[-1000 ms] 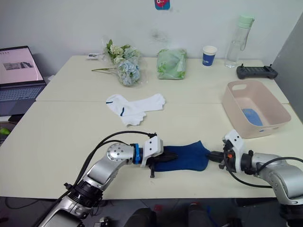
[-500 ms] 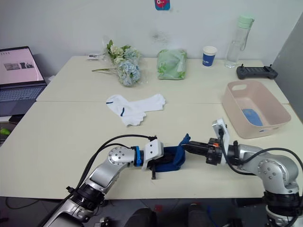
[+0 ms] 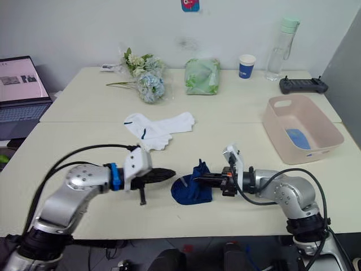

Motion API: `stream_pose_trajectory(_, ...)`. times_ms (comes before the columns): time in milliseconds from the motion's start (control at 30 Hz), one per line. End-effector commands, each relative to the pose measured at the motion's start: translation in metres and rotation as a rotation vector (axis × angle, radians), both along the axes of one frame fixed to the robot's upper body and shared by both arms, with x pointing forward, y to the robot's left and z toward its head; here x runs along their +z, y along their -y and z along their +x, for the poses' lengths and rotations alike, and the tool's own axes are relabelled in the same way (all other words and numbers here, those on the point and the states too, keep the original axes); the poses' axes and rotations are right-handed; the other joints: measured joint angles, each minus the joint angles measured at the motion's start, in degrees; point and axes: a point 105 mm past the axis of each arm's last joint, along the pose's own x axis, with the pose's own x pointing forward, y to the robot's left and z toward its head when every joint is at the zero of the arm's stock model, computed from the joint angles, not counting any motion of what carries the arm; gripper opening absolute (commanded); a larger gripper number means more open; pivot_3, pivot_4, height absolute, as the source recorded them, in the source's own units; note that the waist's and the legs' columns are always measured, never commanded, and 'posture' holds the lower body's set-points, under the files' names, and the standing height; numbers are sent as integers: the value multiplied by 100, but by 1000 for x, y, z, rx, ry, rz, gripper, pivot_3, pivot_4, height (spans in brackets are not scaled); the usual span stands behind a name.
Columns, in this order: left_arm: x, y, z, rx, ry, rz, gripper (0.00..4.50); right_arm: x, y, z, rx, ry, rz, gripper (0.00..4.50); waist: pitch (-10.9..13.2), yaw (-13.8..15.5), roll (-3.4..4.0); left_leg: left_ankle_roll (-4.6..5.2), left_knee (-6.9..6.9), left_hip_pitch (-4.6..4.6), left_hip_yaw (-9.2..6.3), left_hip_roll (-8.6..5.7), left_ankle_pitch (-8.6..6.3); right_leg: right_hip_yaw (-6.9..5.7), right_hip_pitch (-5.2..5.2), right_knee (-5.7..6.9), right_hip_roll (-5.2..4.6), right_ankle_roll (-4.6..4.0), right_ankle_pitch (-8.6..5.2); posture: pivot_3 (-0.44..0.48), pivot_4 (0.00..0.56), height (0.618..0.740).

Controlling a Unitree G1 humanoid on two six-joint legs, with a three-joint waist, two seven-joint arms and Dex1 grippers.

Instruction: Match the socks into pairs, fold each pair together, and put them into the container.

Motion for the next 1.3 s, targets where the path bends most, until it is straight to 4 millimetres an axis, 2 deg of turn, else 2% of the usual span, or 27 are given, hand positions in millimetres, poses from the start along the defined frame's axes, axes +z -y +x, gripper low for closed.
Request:
stream_pose_trajectory(33,22,-12,5,44,57,-15,48,7,-14,0,71,49,14,0,0,-7,-1,0,0,0,0,0,0,0,0,0,1,0,0,0,150,740)
stream_pose_trajectory(100,18,-14,7,57,69,-1,48,2,-18,1,83,61,-3,0,0,-14,0,0,-1,2,-2,3,0,-2,-1,1,3,0,0,0,150,740)
stream_pose_trajectory(133,17,-13,7,53,73,0,0,1,-19,0,92,66,-11,541,0,-11,0,0,-2,1,-4,3,0,-3,-2,1,3,0,0,0,150,740)
stream_pose_trajectory(167,17,-11,8,54,76,-9,0,0,-19,0,96,72,-16,715,0,-9,-1,0,-2,1,-4,3,0,-4,-2,0,3,0,0,0,150,740)
stream_pose_trajectory(233,20,-5,8,44,85,-34,0,2,-17,-1,113,75,-14,1379,0,-6,-1,-1,-1,-2,-3,1,0,-3,-2,-1,1,0,0,0,150,740)
stream_pose_trajectory(433,23,3,11,13,110,-60,0,14,-7,-7,138,89,-12,3560,1,-9,-1,-1,-1,-2,-3,2,0,-3,-2,-1,-1,0,0,0,150,740)
stream_pose_trajectory(500,23,13,7,-36,90,-85,0,20,0,-5,109,84,-5,4234,1,-9,-1,0,-2,-1,-3,2,0,-2,-3,0,-1,0,0,0,150,740)
stream_pose_trajectory(567,19,21,1,-87,56,-99,0,18,11,1,50,79,-31,4234,1,-9,-1,0,-1,-2,-2,1,0,-1,-2,-1,-1,0,0,0,150,740)
stream_pose_trajectory(667,5,27,-3,-136,17,-64,0,6,30,11,-57,85,-125,4234,1,-7,-1,0,-1,-3,-2,1,0,-1,-2,-1,-2,0,0,0,150,740)
stream_pose_trajectory(833,-33,24,4,-129,4,59,0,-16,45,18,-160,84,-260,4234,1,-13,-1,0,-2,-1,1,0,0,2,-2,0,-1,0,0,0,150,740)
stream_pose_trajectory(1000,-68,16,1,-116,-59,102,0,-24,40,20,-211,13,-272,4234,0,-26,-1,0,-5,0,1,4,0,3,-5,3,2,0,0,0,150,740)
stream_pose_trajectory(1167,-75,9,1,-93,-57,114,0,-33,30,18,-200,-82,-268,4234,-2,-20,1,0,-4,1,2,1,0,4,-1,-1,-3,0,0,0,150,740)
stream_pose_trajectory(1300,-75,5,-1,-87,-50,118,0,-34,7,19,-169,-203,-183,4234,-6,-52,3,0,-12,13,1,5,0,5,1,4,1,-1,0,0,150,740)
